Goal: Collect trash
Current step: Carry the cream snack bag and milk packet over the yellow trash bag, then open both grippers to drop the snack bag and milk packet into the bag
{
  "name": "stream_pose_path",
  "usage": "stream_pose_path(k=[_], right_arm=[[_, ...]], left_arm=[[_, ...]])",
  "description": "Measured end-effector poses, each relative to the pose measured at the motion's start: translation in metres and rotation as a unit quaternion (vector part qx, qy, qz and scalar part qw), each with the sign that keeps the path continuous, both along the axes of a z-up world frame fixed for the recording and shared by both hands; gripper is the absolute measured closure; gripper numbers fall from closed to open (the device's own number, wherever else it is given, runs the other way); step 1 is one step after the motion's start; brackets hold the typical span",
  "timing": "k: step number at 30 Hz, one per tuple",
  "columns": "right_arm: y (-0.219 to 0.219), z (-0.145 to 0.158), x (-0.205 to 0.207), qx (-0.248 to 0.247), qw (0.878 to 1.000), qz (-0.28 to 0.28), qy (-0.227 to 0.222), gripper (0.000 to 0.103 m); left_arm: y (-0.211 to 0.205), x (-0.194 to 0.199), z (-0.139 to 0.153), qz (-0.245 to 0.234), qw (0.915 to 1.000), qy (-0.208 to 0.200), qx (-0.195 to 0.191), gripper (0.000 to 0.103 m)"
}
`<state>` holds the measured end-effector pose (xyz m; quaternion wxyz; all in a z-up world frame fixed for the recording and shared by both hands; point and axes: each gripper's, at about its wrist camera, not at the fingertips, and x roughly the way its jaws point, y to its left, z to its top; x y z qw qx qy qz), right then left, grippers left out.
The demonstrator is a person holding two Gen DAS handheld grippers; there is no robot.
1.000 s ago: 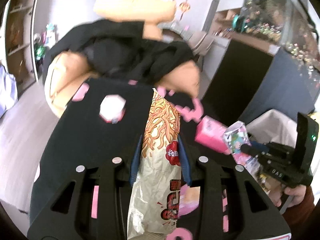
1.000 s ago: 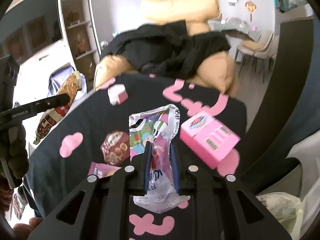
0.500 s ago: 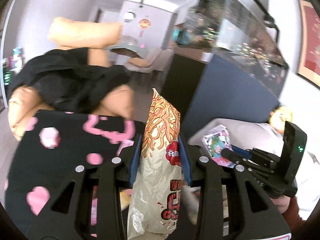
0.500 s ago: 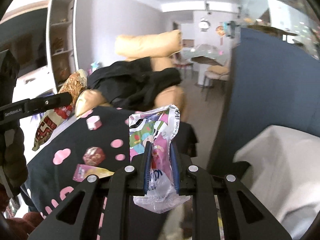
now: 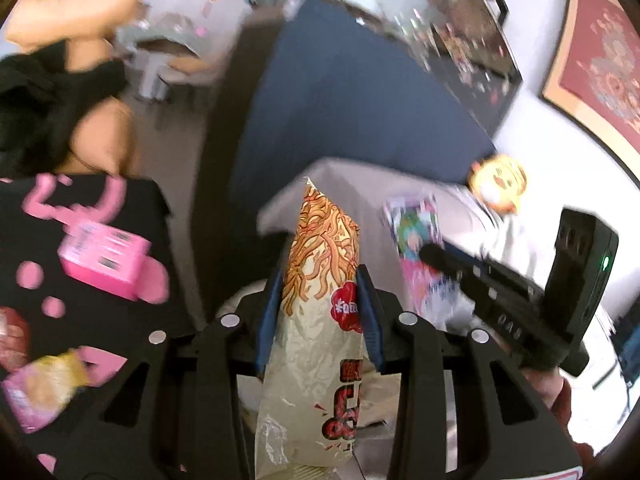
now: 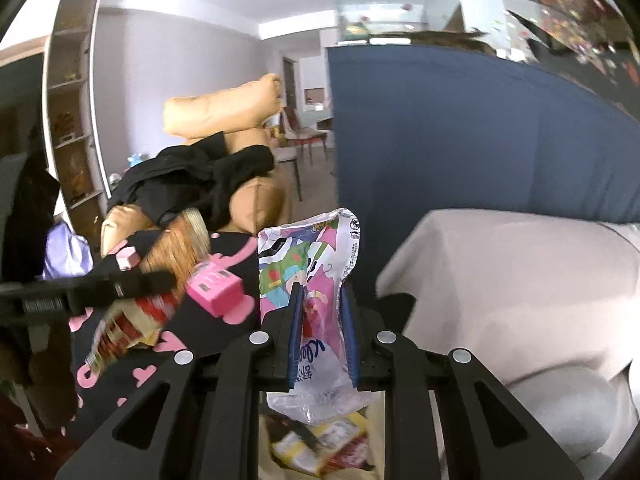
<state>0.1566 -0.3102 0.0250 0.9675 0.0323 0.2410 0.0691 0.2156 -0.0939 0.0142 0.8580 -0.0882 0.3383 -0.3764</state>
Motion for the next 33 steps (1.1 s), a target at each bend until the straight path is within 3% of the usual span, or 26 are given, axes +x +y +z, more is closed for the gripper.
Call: stream_pose_path(k=[7,13,21,25,28,33], right_arm=[[-0.034,-0.017,-0.002,0.010,1.000,-0.025,0.013,0.084],[-0.046,-0.030,-0.002,0.022,0.999,-0.035,0.027,0.084],[-0.048,-0.042,0.005,0.038,0.998,-0.034,0.043,0.084],[-0.047,-0.045,0.007,0.036,0.998,-0.034,0.045,0.084],[-0.048,-0.048,0.010,0.040,0.997,-0.035,0.050,0.084],[-0.046,-0.052,0.011,0.049,0.997,-0.030,0.049,0.084]], left_arm=[[-0.053,0.010,-0.050,-0.043,0.9974,0.050,0.027,0.069],[-0.072,0.012,-0.078,-0.060,0.9940,0.079,0.045,0.069],[-0.076,0.016,-0.099,-0.066,0.9901,0.113,0.052,0.069],[-0.083,0.016,-0.106,-0.072,0.9897,0.111,0.056,0.069],[-0.085,0.020,-0.112,-0.072,0.9896,0.113,0.054,0.062],[-0.059,0.034,-0.105,-0.012,0.9945,0.092,0.048,0.050]])
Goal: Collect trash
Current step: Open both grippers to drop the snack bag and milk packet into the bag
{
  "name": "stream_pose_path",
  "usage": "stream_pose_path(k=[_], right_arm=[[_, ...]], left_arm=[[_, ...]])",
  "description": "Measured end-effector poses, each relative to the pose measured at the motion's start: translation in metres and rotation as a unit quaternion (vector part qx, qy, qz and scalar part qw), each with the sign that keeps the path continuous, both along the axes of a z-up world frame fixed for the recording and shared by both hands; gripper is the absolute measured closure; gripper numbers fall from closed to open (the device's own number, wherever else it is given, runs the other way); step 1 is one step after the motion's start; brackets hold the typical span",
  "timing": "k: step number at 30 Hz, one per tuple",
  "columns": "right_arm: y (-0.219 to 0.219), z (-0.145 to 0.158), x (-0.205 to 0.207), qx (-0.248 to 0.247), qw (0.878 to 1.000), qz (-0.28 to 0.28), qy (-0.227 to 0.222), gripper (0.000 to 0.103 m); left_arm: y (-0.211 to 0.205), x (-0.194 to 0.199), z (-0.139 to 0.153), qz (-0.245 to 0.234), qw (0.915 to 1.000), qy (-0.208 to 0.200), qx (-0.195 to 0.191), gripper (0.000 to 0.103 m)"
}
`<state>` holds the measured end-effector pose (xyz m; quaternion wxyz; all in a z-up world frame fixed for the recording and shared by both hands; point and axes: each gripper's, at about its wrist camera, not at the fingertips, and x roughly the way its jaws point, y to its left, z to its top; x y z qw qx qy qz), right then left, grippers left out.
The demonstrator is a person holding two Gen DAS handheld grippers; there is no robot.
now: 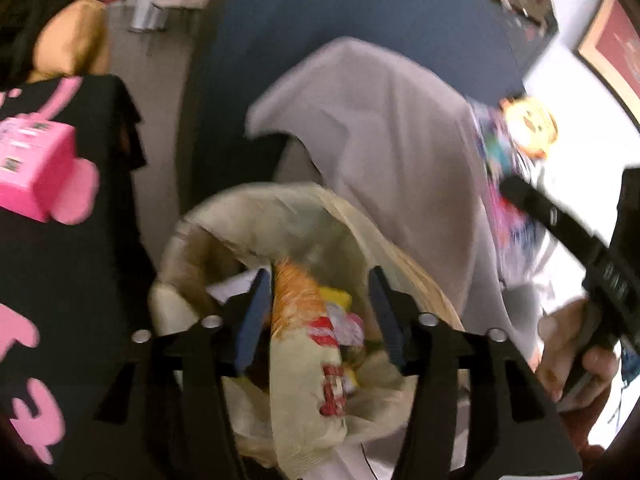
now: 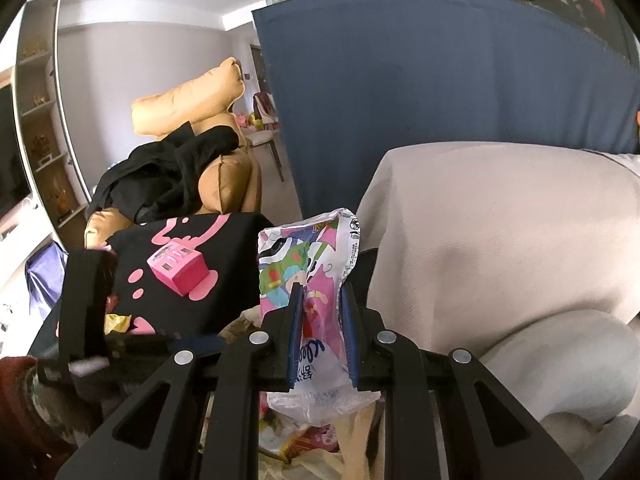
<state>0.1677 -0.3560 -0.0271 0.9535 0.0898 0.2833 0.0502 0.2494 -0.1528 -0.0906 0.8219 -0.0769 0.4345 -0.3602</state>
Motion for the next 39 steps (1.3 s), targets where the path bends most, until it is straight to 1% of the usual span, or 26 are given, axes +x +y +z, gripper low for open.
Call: stream_pose_path(k=[3,7,10,13,15,17,20,22,26,29,30,32,33,35,36,37,39], right_arm=[[0.006,-0.008,0.006,0.004,1.000,0.013,0.012,0.084],[0.031,-0.026,0.014,-0.001,0.998,0.047,0.037,0.084],[0.053,-0.045,0.023,0.001,0.995,0.074,0.064,0.084],[0.071,-0.067,0.034,-0.003,0.992,0.092,0.090,0.084],[0.081,-0.084,0.041,-0.021,0.989,0.095,0.107,0.084],[0.086,-0.103,0.051,-0.040,0.986,0.087,0.135,0.084],[0.084,-0.125,0.060,-0.040,0.982,0.075,0.170,0.084],[0.081,-0.130,0.060,-0.039,0.981,0.070,0.178,0.084],[0.080,-0.134,0.062,-0.053,0.979,0.061,0.188,0.084],[0.077,-0.136,0.062,-0.039,0.978,0.055,0.195,0.084],[0.076,-0.135,0.062,-0.030,0.979,0.054,0.197,0.082],[0.075,-0.130,0.058,-0.021,0.979,0.053,0.194,0.074],[0.075,-0.127,0.056,-0.023,0.979,0.052,0.194,0.068],[0.076,-0.118,0.049,-0.034,0.980,0.052,0.191,0.064],[0.076,-0.114,0.045,-0.038,0.980,0.052,0.186,0.059],[0.076,-0.108,0.041,-0.044,0.981,0.051,0.180,0.056],[0.075,-0.097,0.033,-0.048,0.984,0.049,0.166,0.056]], left_arm=[[0.024,0.005,0.016,0.038,0.9990,-0.020,-0.007,0.048],[0.056,-0.001,0.034,0.068,0.9966,-0.045,-0.009,0.045],[0.074,-0.007,0.040,0.082,0.9952,-0.052,-0.012,0.044],[0.087,-0.013,0.040,0.088,0.9947,-0.052,-0.012,0.044],[0.096,-0.016,0.039,0.093,0.9944,-0.049,-0.012,0.044],[0.104,-0.017,0.038,0.099,0.9940,-0.046,-0.014,0.044],[0.118,-0.019,0.036,0.110,0.9929,-0.042,-0.017,0.044],[0.126,-0.019,0.034,0.118,0.9920,-0.040,-0.020,0.044],[0.145,-0.019,0.029,0.143,0.9889,-0.033,-0.026,0.044],[0.156,-0.020,0.028,0.153,0.9873,-0.031,-0.031,0.044],[0.161,-0.021,0.029,0.156,0.9866,-0.034,-0.031,0.044],[0.168,-0.024,0.033,0.162,0.9855,-0.042,-0.030,0.044],[0.172,-0.025,0.035,0.167,0.9844,-0.047,-0.030,0.044],[0.181,-0.028,0.038,0.178,0.9820,-0.057,-0.029,0.044],[0.187,-0.030,0.039,0.184,0.9805,-0.062,-0.028,0.043],[0.194,-0.031,0.040,0.191,0.9789,-0.067,-0.027,0.043],[0.206,-0.033,0.040,0.203,0.9764,-0.070,-0.025,0.043]])
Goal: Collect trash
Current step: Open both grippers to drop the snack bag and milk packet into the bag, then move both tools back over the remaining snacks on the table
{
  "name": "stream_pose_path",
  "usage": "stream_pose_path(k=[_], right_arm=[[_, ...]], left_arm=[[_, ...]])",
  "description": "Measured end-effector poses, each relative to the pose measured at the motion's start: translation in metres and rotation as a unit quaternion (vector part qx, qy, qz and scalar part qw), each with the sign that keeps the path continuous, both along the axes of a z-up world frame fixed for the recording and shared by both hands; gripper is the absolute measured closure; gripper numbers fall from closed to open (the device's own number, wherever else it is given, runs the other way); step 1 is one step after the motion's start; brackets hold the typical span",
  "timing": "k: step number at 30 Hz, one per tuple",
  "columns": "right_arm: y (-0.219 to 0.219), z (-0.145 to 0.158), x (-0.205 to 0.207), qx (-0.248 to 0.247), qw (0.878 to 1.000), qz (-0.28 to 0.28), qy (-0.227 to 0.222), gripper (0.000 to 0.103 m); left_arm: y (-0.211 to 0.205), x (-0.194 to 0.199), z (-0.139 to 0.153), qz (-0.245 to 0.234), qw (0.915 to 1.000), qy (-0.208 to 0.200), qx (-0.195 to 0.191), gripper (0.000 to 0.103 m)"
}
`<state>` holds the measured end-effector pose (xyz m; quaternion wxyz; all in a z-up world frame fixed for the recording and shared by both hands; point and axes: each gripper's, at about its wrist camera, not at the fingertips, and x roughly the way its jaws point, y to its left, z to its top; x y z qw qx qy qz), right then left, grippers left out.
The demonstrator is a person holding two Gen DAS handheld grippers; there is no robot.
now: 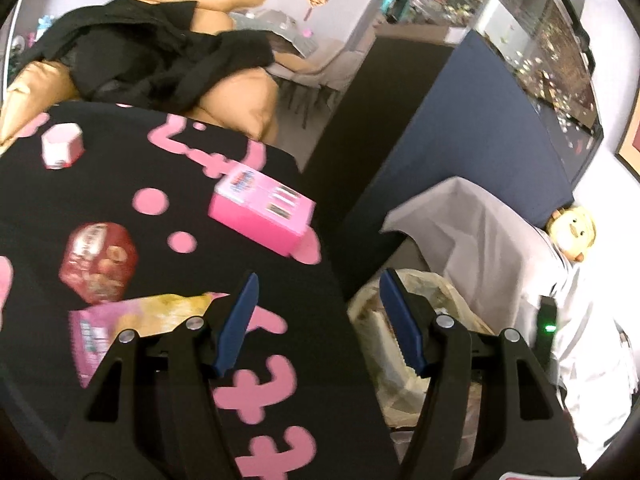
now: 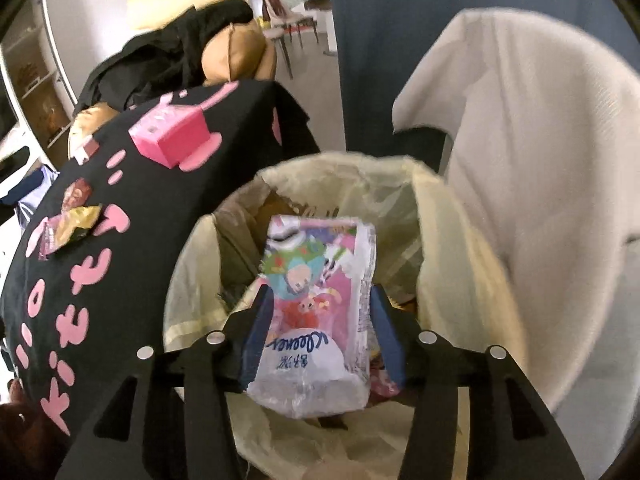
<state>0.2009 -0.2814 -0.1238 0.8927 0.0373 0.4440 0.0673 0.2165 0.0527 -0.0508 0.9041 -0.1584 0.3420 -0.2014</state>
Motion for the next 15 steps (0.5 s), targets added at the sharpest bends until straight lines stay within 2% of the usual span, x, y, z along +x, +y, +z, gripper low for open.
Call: stream_pose_path(k=[8,15], right_arm=[[-0.002,0.045,-0.022,0.019,0.998,0.001,-0.058,0.056],[0.035,0.065,-0.025,0.023,0.995,0.040,-0.093,0.056]], left_arm=[[0.067,-0.006,-0.004,0.075,0.9971,0.000,-0.014,0.043],[0.123,-0.017,-0.003,0.130,0.9911,-0.008,-0.025,0.042]])
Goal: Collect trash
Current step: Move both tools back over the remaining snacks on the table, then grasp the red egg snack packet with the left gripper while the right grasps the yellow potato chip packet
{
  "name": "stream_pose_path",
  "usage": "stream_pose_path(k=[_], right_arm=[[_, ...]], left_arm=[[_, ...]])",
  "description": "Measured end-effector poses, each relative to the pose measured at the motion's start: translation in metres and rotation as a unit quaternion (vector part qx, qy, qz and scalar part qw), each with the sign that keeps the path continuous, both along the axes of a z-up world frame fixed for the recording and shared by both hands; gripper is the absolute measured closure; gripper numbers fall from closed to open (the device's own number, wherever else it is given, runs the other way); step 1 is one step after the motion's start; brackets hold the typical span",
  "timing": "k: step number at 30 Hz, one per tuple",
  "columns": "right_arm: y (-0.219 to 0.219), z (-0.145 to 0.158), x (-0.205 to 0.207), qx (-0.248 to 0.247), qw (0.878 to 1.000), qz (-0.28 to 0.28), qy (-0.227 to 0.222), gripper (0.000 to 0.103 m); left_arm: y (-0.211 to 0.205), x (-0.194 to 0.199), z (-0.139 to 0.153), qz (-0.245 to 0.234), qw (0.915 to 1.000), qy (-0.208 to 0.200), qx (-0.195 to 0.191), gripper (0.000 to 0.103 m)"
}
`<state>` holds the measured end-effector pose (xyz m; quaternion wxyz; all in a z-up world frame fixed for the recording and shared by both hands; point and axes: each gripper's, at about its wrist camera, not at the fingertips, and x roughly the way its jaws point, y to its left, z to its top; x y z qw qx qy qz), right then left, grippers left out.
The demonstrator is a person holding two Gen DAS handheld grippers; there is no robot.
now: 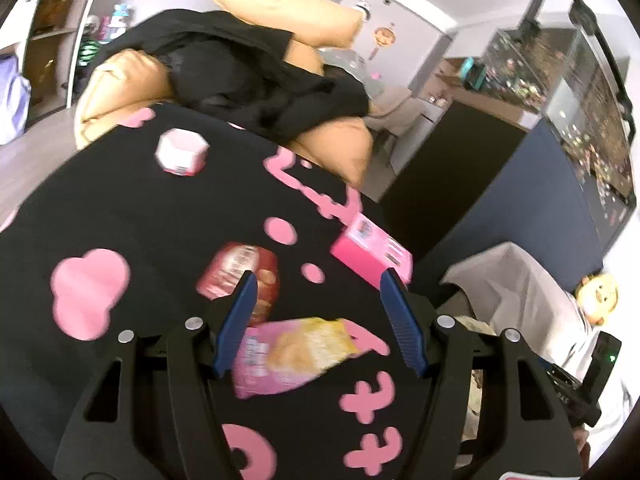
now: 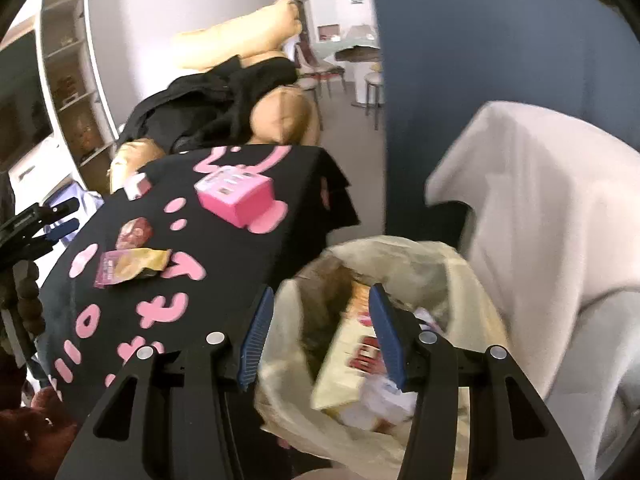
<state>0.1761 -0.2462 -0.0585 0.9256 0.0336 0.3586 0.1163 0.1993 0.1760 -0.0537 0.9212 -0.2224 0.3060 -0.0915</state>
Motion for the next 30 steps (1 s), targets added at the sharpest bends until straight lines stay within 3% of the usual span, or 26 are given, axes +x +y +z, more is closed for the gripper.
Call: stream_pose_path(k=[7,13,23,26,30], right_arm=[[0.059,-0.013,0.013,0.000,0.998,0.058,0.012,0.056],[0.111,-0.030,0.023,-0.001,0.994,0.102,0.033,0.056],[0.201,-0.056,0.039,0.064,0.976,0.177,0.108,0.056],[0.219,-0.064,0.050,0.092,0.971,0.177,0.132,0.056],[0.240,-0.078,0.075,0.092,0.973,0.144,0.155,0.054]], left_arm=[[0.031,-0.002,-0.022,0.011,0.9995,0.024,0.016,0.042],[0.039,0.002,-0.047,-0.004,0.9987,0.051,0.005,0.042],[0.074,-0.006,-0.053,0.030,0.9980,0.054,0.004,0.042],[0.087,-0.009,-0.053,0.040,0.9976,0.057,0.000,0.042],[0.095,-0.008,-0.049,0.031,0.9981,0.052,0.008,0.042]])
